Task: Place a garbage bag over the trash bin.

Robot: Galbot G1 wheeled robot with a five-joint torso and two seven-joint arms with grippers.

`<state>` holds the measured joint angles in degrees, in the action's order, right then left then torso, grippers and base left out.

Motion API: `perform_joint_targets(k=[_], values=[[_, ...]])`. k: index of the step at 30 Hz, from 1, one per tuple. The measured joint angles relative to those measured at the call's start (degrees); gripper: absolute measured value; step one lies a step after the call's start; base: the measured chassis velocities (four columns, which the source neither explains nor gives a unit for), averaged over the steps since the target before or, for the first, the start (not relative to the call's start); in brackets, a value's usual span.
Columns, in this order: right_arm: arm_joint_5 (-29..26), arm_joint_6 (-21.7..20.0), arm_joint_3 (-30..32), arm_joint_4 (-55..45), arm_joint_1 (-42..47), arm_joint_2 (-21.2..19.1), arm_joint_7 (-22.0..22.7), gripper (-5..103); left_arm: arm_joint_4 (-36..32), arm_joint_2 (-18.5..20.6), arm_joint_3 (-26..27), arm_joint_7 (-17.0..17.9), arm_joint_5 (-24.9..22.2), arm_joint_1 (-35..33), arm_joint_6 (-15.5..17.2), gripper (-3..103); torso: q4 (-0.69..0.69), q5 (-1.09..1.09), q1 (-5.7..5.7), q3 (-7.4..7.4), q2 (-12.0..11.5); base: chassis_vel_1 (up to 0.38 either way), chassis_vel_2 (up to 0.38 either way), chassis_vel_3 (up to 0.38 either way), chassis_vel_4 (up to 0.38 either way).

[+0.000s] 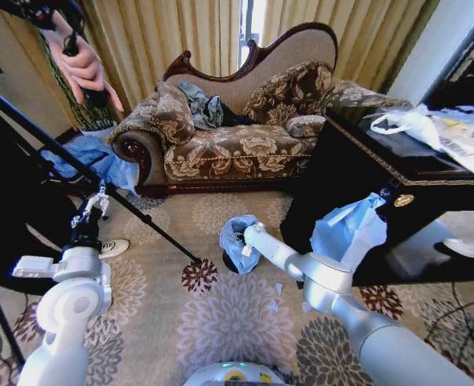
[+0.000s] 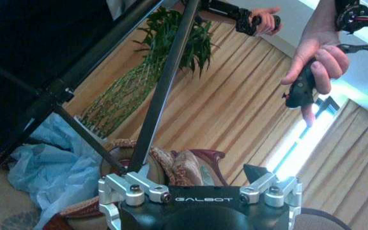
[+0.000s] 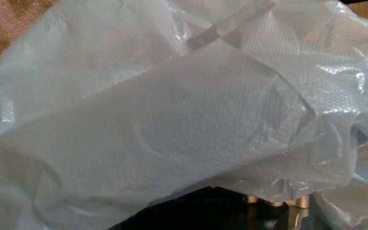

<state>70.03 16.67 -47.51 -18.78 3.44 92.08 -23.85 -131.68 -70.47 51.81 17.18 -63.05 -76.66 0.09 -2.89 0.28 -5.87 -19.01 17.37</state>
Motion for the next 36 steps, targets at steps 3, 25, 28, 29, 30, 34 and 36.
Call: perform_joint_targets(k=[3, 25, 28, 29, 30, 34, 36], values=[[-0.6, -0.2, 0.1, -0.8, -0.1, -0.3, 0.0, 100, 0.0, 0.0, 0.0, 0.1, 0.0, 0.0, 0.0, 98, 0.00, 0.00, 0.00, 0.00, 0.0, 0.000, 0.000, 0.000, 0.000], [-10.4, 2.4, 0.3, -16.5, -6.7, -10.0, -6.1, 100, -1.4, 2.7, -2.5, 1.3, -0.6, 1.2, 1.9, 98, 0.01, 0.00, 0.00, 0.00, 0.0, 0.000, 0.000, 0.000, 0.000], [-11.7, 2.5, 0.1, -18.5, -7.7, -11.2, -7.1, 100, -1.8, 2.5, -3.1, 1.4, -0.4, 1.0, 2.1, 99, -0.02, -0.01, 0.00, 0.00, 0.0, 0.000, 0.000, 0.000, 0.000], [-11.7, 2.5, 0.1, -18.5, -7.7, -11.2, -7.1, 100, -1.8, 2.5, -3.1, 1.4, -0.4, 1.0, 2.1, 99, -0.02, -0.01, 0.00, 0.00, 0.0, 0.000, 0.000, 0.000, 0.000], [-12.1, 2.6, 0.0, -19.2, -7.9, -11.4, -7.4, 100, -1.9, 2.5, -3.2, 1.4, -0.3, 0.9, 2.2, 99, -0.01, -0.01, 0.00, 0.00, 0.0, 0.000, 0.000, 0.000, 0.000], [-13.6, 2.5, -0.6, -21.2, -9.1, -11.9, -8.0, 100, -2.5, 2.3, -3.4, 1.5, -0.2, 0.3, 2.2, 99, 0.01, -0.01, 0.01, 0.00, 0.0, 0.000, 0.000, 0.000, 0.000], [-14.0, 2.4, -0.6, -21.2, -9.3, -11.7, -8.2, 100, -2.6, 2.2, -3.3, 1.5, -0.2, 0.2, 2.2, 99, 0.00, 0.00, 0.01, 0.00, 0.0, 0.000, 0.000, 0.000, 0.000]])
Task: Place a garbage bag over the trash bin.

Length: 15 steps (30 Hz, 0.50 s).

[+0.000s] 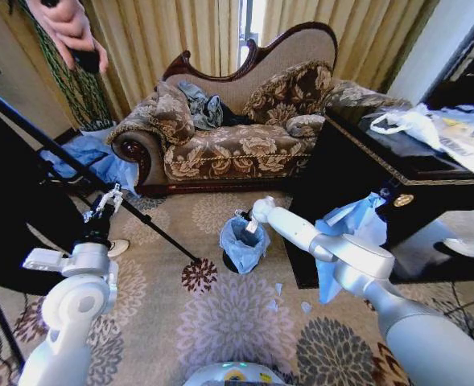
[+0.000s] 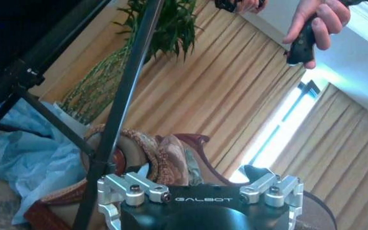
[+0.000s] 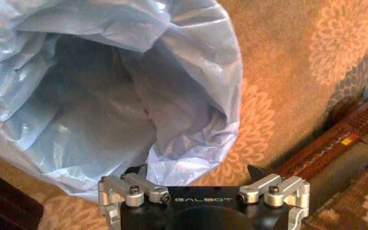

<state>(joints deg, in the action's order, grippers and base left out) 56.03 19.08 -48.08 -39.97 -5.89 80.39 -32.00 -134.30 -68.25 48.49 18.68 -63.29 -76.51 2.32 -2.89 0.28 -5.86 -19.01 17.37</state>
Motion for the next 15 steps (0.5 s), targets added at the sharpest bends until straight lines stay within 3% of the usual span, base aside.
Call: perform_joint_targets(k=[11, 15], values=[[-0.6, -0.9, 1.2, 1.1, -0.6, 0.6, 0.6, 100, -1.1, -0.7, 0.2, 0.0, 0.2, -1.9, -0.1, 99, 0.00, 0.00, 0.00, 0.00, 0.0, 0.000, 0.000, 0.000, 0.000], [-2.8, -1.5, 0.7, -2.7, -0.8, -3.8, -0.2, 100, -1.8, -0.9, -0.3, 0.0, 0.6, -2.9, -0.1, 99, 0.02, -0.01, 0.00, 0.00, 0.0, 0.000, 0.000, 0.000, 0.000]])
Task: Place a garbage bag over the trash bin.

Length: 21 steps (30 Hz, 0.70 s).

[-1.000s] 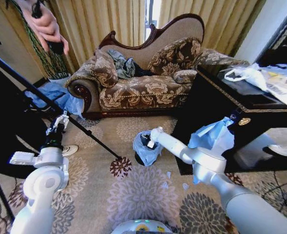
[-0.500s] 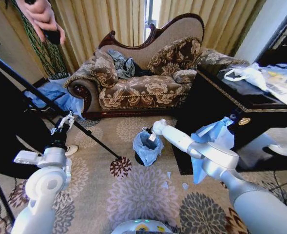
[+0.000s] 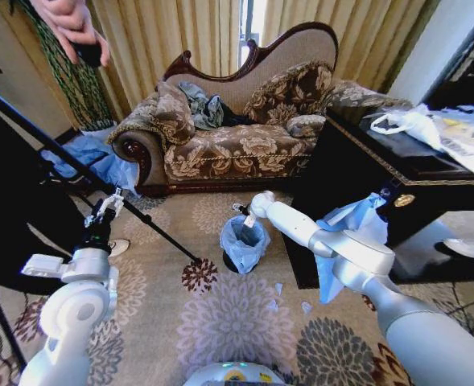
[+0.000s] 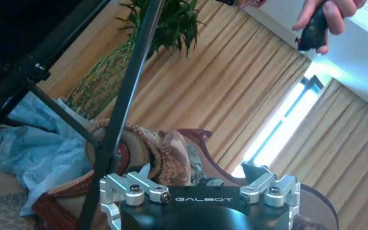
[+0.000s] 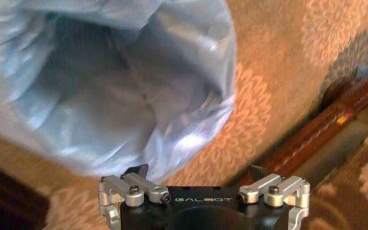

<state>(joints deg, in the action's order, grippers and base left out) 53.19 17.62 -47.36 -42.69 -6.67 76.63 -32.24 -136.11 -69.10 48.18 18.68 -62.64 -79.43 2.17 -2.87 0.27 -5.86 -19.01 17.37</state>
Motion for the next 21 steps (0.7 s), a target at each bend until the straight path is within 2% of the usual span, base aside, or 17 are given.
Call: perform_joint_targets(k=[1, 3, 4, 6, 7, 10, 11, 12, 13, 14, 15, 16, 17, 19, 20, 21], values=[[0.0, 0.0, 0.0, 0.0, 0.0, 0.0, 0.0, 100, 0.0, 0.0, 0.0, 0.0, 0.0, 0.0, 0.0, 99, 0.00, 0.00, 0.00, 0.00, 0.0, 0.000, 0.000, 0.000, 0.000], [-3.6, -0.9, -0.8, -4.1, 0.0, -4.1, -0.3, 100, -0.1, 0.2, -0.6, 0.1, 0.7, -0.1, 0.0, 99, -0.02, -0.01, 0.00, 0.00, 0.0, 0.000, 0.000, 0.000, 0.000], [-3.6, -0.9, -0.8, -4.1, 0.0, -4.1, -0.3, 100, -0.1, 0.2, -0.6, 0.1, 0.7, -0.1, 0.0, 99, -0.02, -0.01, 0.00, 0.00, 0.0, 0.000, 0.000, 0.000, 0.000], [-9.1, -2.0, -0.1, -8.3, 0.9, -8.1, -0.2, 100, -0.1, 0.8, -1.6, 0.2, 1.5, -0.6, 0.1, 96, -0.04, 0.00, 0.00, 0.00, 0.0, 0.000, 0.000, 0.000, 0.000], [-9.1, -2.0, -0.1, -8.3, 0.9, -8.1, -0.2, 100, -0.1, 0.8, -1.6, 0.2, 1.5, -0.6, 0.1, 96, -0.04, 0.00, 0.00, 0.00, 0.0, 0.000, 0.000, 0.000, 0.000], [-16.8, -3.0, 1.8, -13.7, 2.2, -12.6, -0.1, 100, 0.0, 1.9, -2.1, 0.2, 2.2, -1.8, 0.1, 99, -0.03, -0.01, 0.00, 0.00, 0.0, 0.000, 0.000, 0.000, 0.000], [-16.8, -3.0, 1.8, -13.7, 2.2, -12.6, -0.1, 100, 0.0, 1.9, -2.1, 0.2, 2.2, -1.8, 0.1, 99, -0.03, -0.01, 0.00, 0.00, 0.0, 0.000, 0.000, 0.000, 0.000], [-20.6, -4.0, 2.3, -16.4, 2.8, -14.7, 1.5, 100, 0.2, 2.4, -2.1, 0.2, 2.3, -2.2, 0.1, 99, -0.01, 0.00, 0.00, 0.00, 0.0, 0.000, 0.000, 0.000, 0.000], [-28.4, -5.4, 3.0, -20.0, 4.2, -17.9, 5.7, 100, 0.5, 3.4, -2.1, 0.4, 2.5, -2.7, 0.3, 99, 0.02, 0.01, 0.00, 0.00, 0.0, 0.000, 0.000, 0.000, 0.000], [-28.4, -5.4, 3.0, -20.0, 4.2, -17.9, 5.7, 100, 0.5, 3.4, -2.1, 0.4, 2.5, -2.7, 0.3, 99, 0.02, 0.01, 0.00, 0.00, 0.0, 0.000, 0.000, 0.000, 0.000], [-33.6, -6.7, 3.5, -22.5, 5.4, -19.9, 8.4, 100, 0.6, 3.9, -2.1, 0.7, 2.6, -2.9, 0.7, 99, 0.01, 0.01, 0.00, 0.00, 0.0, 0.000, 0.000, 0.000, 0.000], [-44.5, -9.7, 4.6, -28.2, 8.7, -24.2, 13.2, 100, 0.9, 5.2, -2.1, 1.2, 2.7, -3.1, 1.7, 101, 0.00, -0.01, 0.00, 0.01, 0.0, 0.000, 0.000, 0.000, 0.000], [-44.5, -9.7, 4.6, -28.2, 8.7, -24.2, 13.2, 100, 0.9, 5.2, -2.1, 1.2, 2.7, -3.1, 1.7, 101, 0.00, -0.01, 0.00, 0.01, 0.0, 0.000, 0.000, 0.000, 0.000], [-55.9, -13.3, 6.1, -36.0, 13.7, -29.4, 18.4, 100, 1.0, 6.7, -2.3, 1.8, 2.9, -3.2, 2.9, 99, -0.02, -0.01, -0.01, 0.00, 0.0, 0.000, 0.000, 0.000, 0.000], [-64.1, -16.3, 8.7, -43.4, 19.2, -33.3, 23.9, 100, 0.9, 8.1, -2.5, 2.4, 2.9, -3.3, 3.7, 99, -0.05, -0.01, 0.00, 0.01, 0.0, 0.000, 0.000, 0.000, 0.000], [-67.3, -17.6, 10.0, -46.5, 21.8, -34.6, 26.5, 100, 0.8, 8.7, -2.5, 2.6, 2.9, -3.4, 4.0, 99, -0.06, -0.01, 0.00, 0.01, 0.0, 0.000, 0.000, 0.000, 0.000]])
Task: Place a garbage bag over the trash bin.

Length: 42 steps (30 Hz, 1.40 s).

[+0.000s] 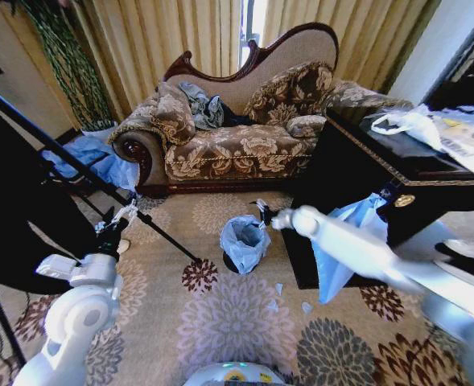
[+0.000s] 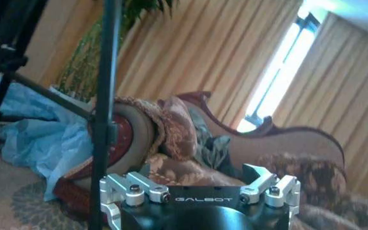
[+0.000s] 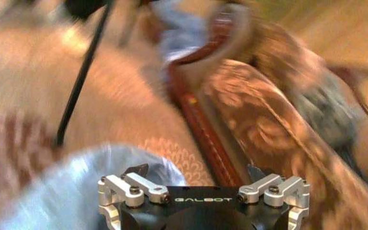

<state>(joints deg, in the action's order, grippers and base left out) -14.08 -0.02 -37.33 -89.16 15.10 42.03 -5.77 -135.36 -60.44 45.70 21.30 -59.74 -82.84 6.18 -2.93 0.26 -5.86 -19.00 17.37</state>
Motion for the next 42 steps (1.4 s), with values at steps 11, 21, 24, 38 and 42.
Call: perform_joint_targets(k=[11, 21, 24, 38, 42], values=[[-24.2, -2.5, 29.5, -25.1, 32.2, -3.3, 18.2, 100, -7.7, -0.4, 5.8, 1.8, 1.1, -11.2, 3.0, 99, 0.13, 0.03, 0.01, 0.01, 0.0, 0.000, 0.000, 0.000, 0.000], [-15.7, -2.8, 74.1, -43.0, 81.0, 14.1, 14.6, 100, -7.5, -0.5, 2.7, -3.0, 13.5, -14.7, 4.2, 100, 0.02, 0.01, 0.01, 0.01, 0.0, 0.000, 0.000, 0.000, 0.000], [-12.5, -1.7, 79.0, -46.6, 88.2, 21.2, 10.9, 100, -7.7, -2.1, 1.6, -4.3, 16.1, -15.4, 4.3, 100, 0.01, 0.08, 0.01, 0.01, 0.0, 0.000, 0.000, 0.000, 0.000], [6.9, 4.8, 78.1, -53.7, 99.0, 47.3, 0.5, 100, -7.2, -16.9, -10.6, -17.7, 44.9, -25.4, -4.6, 100, 0.05, 0.00, 0.00, 0.00, 0.0, 0.000, 0.000, 0.000, 0.000], [7.6, 2.8, 76.9, -54.5, 99.4, 47.6, 0.4, 100, -7.8, -19.1, -11.2, -18.8, 47.2, -26.6, -6.8, 100, 0.05, 0.02, 0.00, 0.00, 0.0, 0.000, 0.000, 0.000, 0.000]])
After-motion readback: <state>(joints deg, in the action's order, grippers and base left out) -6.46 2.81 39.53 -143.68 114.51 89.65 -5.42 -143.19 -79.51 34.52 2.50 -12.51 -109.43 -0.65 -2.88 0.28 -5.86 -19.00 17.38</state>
